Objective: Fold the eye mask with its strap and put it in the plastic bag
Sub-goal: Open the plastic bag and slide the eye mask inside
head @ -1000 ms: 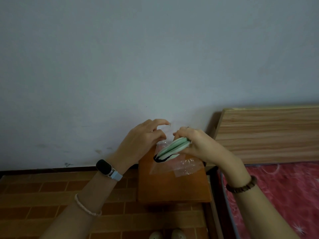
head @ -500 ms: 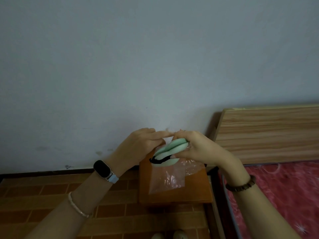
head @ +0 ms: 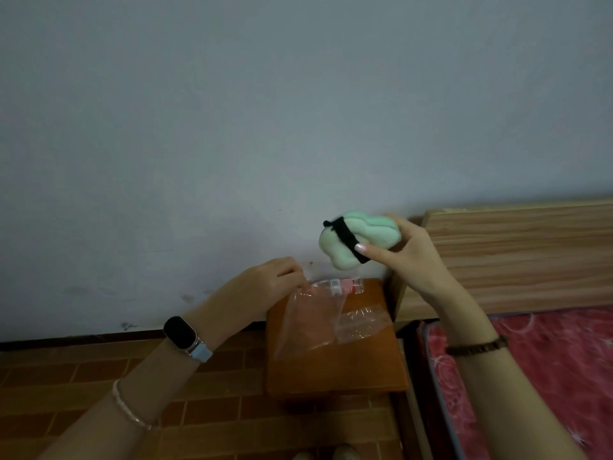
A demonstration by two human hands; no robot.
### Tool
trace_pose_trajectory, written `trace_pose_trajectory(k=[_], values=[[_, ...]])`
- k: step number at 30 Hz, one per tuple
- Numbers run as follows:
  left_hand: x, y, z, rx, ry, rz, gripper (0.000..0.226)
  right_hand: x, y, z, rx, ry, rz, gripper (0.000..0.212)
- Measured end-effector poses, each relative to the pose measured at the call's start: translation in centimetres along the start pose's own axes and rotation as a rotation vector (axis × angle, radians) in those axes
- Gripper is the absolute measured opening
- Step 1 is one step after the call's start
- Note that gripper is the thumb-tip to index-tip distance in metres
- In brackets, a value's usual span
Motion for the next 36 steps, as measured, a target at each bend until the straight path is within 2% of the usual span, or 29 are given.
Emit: trace_pose_trajectory(k=[4,7,12,16,20,26,30,36], values=[[-0.2,0.3,-0.5,-0.011,-0.016,-0.021,0.015,-0.1,0.2,1.3,0.003,-0.154,-0.006,0.034],[0.0,0.5,-0.8,-0.046,-0.087,-0.089,0.009,0.0,0.0,2.2,-0.003,-0.158,-0.071,0.029],[0.9,0.6,-0.9,-0.067,-0.147,-0.155,0.007,0.8,-0.6,2.6,-0.097,-0.055,-0.167,0.03],[1.0,0.6,-1.0,-0.082,-0.186,-0.189,0.009,1.6,-0.5,2.0,-0.155,0.121,-0.157,0.022],[0.8,0.6,-1.3,-0.122,-0.228,-0.182,0.009,1.1,-0.2,3.1,-0.048,-0.088,-0.132,0.025],[0.5,0.3,-2.4,-0.177,-0.223,-0.154,0.012,0.4,-0.2,2.9,-0.001,-0.298,-0.112,0.025],[0.1,0.2,-3.3,-0.194,-0.207,-0.133,0.014,1.0,0.0,2.3,0.023,-0.534,-0.135,0.029],[-0.8,0.1,-3.9,-0.156,-0.158,-0.12,0.012,2.8,0.4,2.9,0.152,-0.882,-0.228,0.024]])
Point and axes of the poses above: each hand's wrist, its own y-axis towards the middle knuckle, its own z-axis out of the palm, x = y × z, the point moved 3 cm from there along y, towards the middle knuckle, and after that the axes turned 8 degrees about z, right-handed, at the moved point
